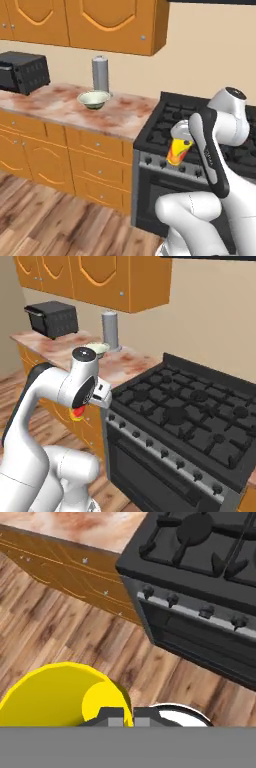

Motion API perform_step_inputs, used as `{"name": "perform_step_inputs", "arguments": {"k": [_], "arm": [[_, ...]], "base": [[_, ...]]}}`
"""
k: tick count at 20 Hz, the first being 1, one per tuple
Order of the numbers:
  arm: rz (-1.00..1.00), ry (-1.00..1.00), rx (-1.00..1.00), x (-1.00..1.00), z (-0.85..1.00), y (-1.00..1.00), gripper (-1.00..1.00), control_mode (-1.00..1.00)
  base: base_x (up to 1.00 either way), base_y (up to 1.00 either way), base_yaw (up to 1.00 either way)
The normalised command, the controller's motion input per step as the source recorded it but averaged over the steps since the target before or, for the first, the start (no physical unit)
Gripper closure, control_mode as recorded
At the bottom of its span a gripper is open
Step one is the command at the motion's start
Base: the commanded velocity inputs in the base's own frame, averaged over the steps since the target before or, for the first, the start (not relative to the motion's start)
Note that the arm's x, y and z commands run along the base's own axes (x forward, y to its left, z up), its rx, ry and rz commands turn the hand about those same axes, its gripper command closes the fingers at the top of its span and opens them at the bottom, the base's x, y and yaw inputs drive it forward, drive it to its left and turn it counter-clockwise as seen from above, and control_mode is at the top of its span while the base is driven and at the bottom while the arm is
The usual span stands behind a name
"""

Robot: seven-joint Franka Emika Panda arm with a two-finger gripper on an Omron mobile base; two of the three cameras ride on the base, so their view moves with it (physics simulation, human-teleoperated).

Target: Pick the cup and bowl from the counter and place them on the counter next to the sink.

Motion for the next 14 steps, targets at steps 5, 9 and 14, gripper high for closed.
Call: {"name": "perform_step_inputs", "arguments": {"k": [5, 9, 14], "arm": [[0.00, 0.00, 0.00, 0.00, 0.00, 0.00, 1.00, 1.00], [0.00, 0.00, 0.00, 0.00, 0.00, 0.00, 1.00, 1.00], [0.00, 0.00, 0.00, 0.00, 0.00, 0.00, 1.00, 1.00]], "base": [[0.00, 0.00, 1.00], [0.00, 0.00, 1.00], [0.00, 0.00, 1.00]]}}
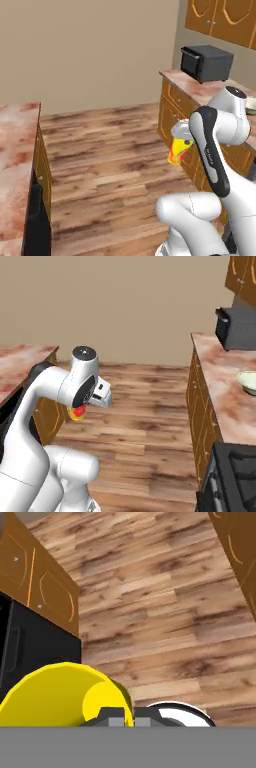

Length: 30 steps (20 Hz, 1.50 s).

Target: Pick the cup and bowl from the counter and place them on the counter next to the sink.

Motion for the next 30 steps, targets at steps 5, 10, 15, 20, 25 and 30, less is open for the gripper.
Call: {"name": "perform_step_inputs", "arguments": {"k": [5, 10, 15, 20, 25, 30], "arm": [[0.00, 0.00, 0.00, 0.00, 0.00, 0.00, 1.00, 1.00], [0.00, 0.00, 0.00, 0.00, 0.00, 0.00, 1.00, 1.00], [0.00, 0.00, 0.00, 0.00, 0.00, 0.00, 1.00, 1.00], [0.00, 0.00, 0.00, 0.00, 0.00, 0.00, 1.00, 1.00], [0.00, 0.00, 0.00, 0.00, 0.00, 0.00, 1.00, 1.00], [0.00, 0.00, 0.00, 0.00, 0.00, 0.00, 1.00, 1.00]], "base": [[0.00, -0.03, 1.00], [-0.04, -0.15, 1.00], [-0.08, -0.23, 1.00], [-0.07, -0.37, 0.97], [0.84, -0.98, 0.59], [0.17, -1.00, 0.32]]}}
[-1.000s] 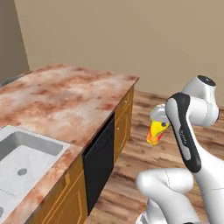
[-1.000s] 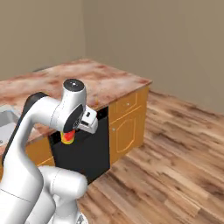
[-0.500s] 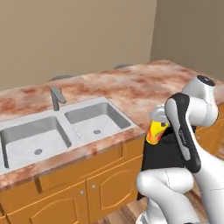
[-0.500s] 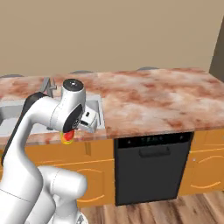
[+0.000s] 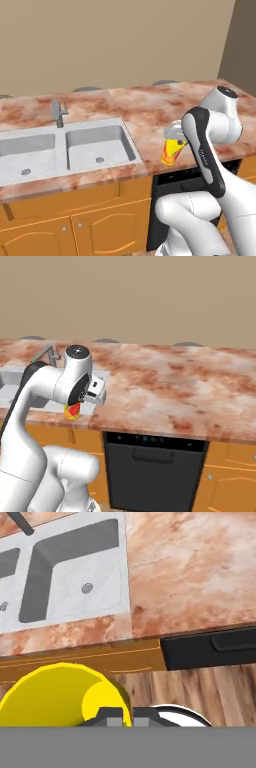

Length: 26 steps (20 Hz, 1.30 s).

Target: Pick the cup and bowl from the counter and place them on the counter next to the sink.

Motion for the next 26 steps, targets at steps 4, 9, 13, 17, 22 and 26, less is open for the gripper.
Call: {"name": "perform_step_inputs", "arguments": {"k": [4, 9, 13, 17, 22, 26], "arm": [[0.00, 0.00, 0.00, 0.00, 0.00, 0.00, 1.00, 1.00], [0.00, 0.00, 0.00, 0.00, 0.00, 0.00, 1.00, 1.00], [0.00, 0.00, 0.00, 0.00, 0.00, 0.00, 1.00, 1.00], [0.00, 0.00, 0.00, 0.00, 0.00, 0.00, 1.00, 1.00], [0.00, 0.00, 0.00, 0.00, 0.00, 0.00, 1.00, 1.00], [0.00, 0.00, 0.00, 0.00, 0.00, 0.00, 1.00, 1.00]], "base": [[0.11, -0.83, 0.02], [0.53, -0.16, -0.23], [0.53, -0.01, -0.24], [0.72, 0.30, -0.13], [0.39, 0.34, -0.01], [-0.08, 0.10, 0.05]]}}
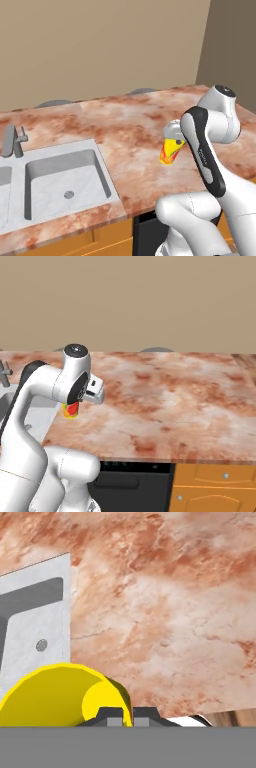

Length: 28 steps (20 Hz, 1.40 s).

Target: Pick the cup and bowl from the counter and place them on the counter next to the sink.

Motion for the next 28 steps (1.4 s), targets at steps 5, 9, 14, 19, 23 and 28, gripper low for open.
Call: {"name": "perform_step_inputs", "arguments": {"k": [5, 9, 14, 19, 23, 28], "arm": [[0.00, 0.00, 0.00, 0.00, 0.00, 0.00, 1.00, 1.00], [0.00, 0.00, 0.00, 0.00, 0.00, 0.00, 1.00, 1.00], [0.00, 0.01, 0.00, 0.10, -0.18, 0.21, 1.00, -1.00], [0.00, 0.04, 0.00, 0.26, -0.40, 0.61, 1.00, -1.00], [0.00, 0.01, 0.00, 0.10, -0.07, 0.19, 1.00, -1.00], [0.00, 0.01, 0.00, 0.01, -0.22, 0.01, 1.00, -1.00]], "base": [[-0.01, 0.01, 0.01], [0.00, 0.00, 0.00], [0.00, 0.00, 0.00], [0.00, 0.00, 0.00], [0.00, 0.00, 0.00], [0.00, 0.00, 0.00]]}}
